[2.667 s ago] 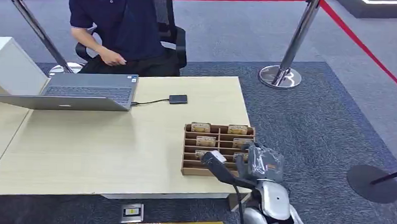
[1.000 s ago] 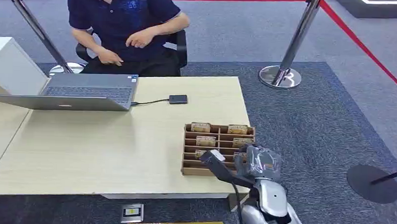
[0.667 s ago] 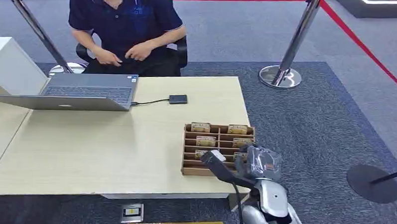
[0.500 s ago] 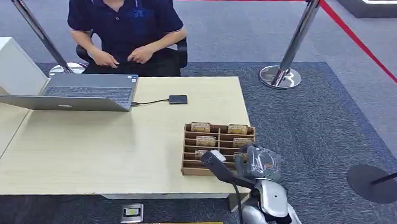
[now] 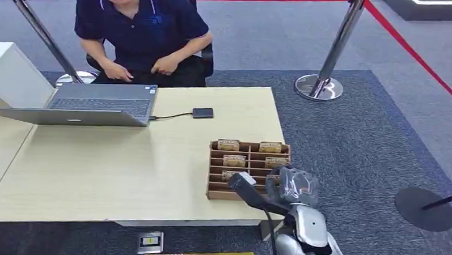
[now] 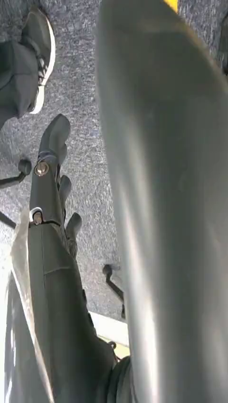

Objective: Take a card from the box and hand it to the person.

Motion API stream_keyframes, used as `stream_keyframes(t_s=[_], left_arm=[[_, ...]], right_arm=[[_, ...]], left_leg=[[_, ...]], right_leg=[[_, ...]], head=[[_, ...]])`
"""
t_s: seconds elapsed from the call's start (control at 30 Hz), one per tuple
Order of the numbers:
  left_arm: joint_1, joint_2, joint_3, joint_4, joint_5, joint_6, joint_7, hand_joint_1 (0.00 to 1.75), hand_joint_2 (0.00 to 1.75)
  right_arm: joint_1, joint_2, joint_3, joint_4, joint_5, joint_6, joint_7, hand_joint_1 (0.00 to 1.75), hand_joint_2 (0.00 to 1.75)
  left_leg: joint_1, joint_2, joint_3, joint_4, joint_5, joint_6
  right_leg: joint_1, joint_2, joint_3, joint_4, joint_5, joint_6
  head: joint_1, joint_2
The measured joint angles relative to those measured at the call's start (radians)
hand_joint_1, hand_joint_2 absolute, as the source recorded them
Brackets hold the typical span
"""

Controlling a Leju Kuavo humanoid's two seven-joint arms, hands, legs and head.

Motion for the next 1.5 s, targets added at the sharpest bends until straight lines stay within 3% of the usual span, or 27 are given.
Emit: stream_keyframes(t_s=[0.1,0.13,0.2,0.27,0.3,0.37,0.73,1.03,1.5], left_arm=[[0.0,0.0,0.0,0.0,0.0,0.002,0.0,0.0,0.0],[0.0,0.0,0.0,0.0,0.0,0.002,0.0,0.0,0.0],[0.0,0.0,0.0,0.0,0.002,0.002,0.0,0.0,0.0],[0.0,0.0,0.0,0.0,0.002,0.002,0.0,0.0,0.0],[0.0,0.001,0.0,0.0,0.002,0.002,0.0,0.0,0.0],[0.0,0.001,0.0,0.0,0.001,0.002,0.0,0.0,0.0],[0.0,0.002,0.0,0.0,-0.003,0.002,0.006,0.0,0.0],[0.0,0.002,0.0,0.0,-0.004,0.002,0.006,0.0,0.0],[0.001,0.002,0.0,0.0,0.01,0.002,0.002,0.0,0.0]], right_arm=[[0.0,0.0,0.0,0.004,-0.001,0.0,0.0,1.06,1.75],[0.0,0.0,0.0,0.005,-0.002,0.001,-0.001,1.22,1.75],[0.0,0.0,0.0,0.008,-0.002,0.002,-0.001,1.26,1.75],[-0.002,0.0,0.0,0.008,-0.003,0.002,-0.001,1.48,1.75],[-0.003,0.0,0.0,0.008,-0.004,0.001,-0.001,1.48,1.75],[-0.003,0.0,0.001,0.008,-0.005,0.002,-0.001,1.75,1.75],[-0.01,0.001,0.001,0.008,-0.008,0.001,-0.007,1.59,1.75],[-0.016,0.001,0.006,0.008,-0.027,-0.008,-0.033,1.75,1.75],[-0.042,-0.027,0.064,-0.081,-0.122,-0.007,-0.129,1.75,1.75]], left_leg=[[0.0,0.0,0.0,0.0,0.0,0.0],[0.0,0.0,0.0,0.0,0.0,0.0],[0.0,0.0,0.0,0.0,0.0,0.0],[0.0,0.0,0.0,0.0,0.0,0.0],[0.0,0.0,0.0,0.0,0.0,0.0],[0.0,0.0,0.0,0.0,0.0,0.0],[0.0,0.0,0.0,0.0,0.0,0.0],[0.0,0.0,0.0,0.0,0.0,0.0],[0.0,0.0,0.0,0.0,0.0,0.0]], right_leg=[[0.0,0.0,0.0,0.0,0.0,0.0],[0.0,0.0,0.0,0.0,0.0,0.0],[0.0,0.0,0.0,0.0,0.0,0.0],[0.0,0.0,0.0,0.0,0.0,0.0],[0.0,0.0,0.0,0.0,0.0,0.0],[0.0,0.0,0.0,0.0,0.0,0.0],[0.0,0.0,0.0,0.0,0.0,0.0],[0.0,0.0,0.0,0.0,0.0,0.0],[0.0,0.0,0.0,0.0,0.0,0.0]], head=[[0.0,0.0],[0.0,0.0],[0.0,0.0],[0.0,0.0],[0.0,0.0],[0.0,0.0],[0.0,0.0],[0.0,0.0],[0.0,0.0]])
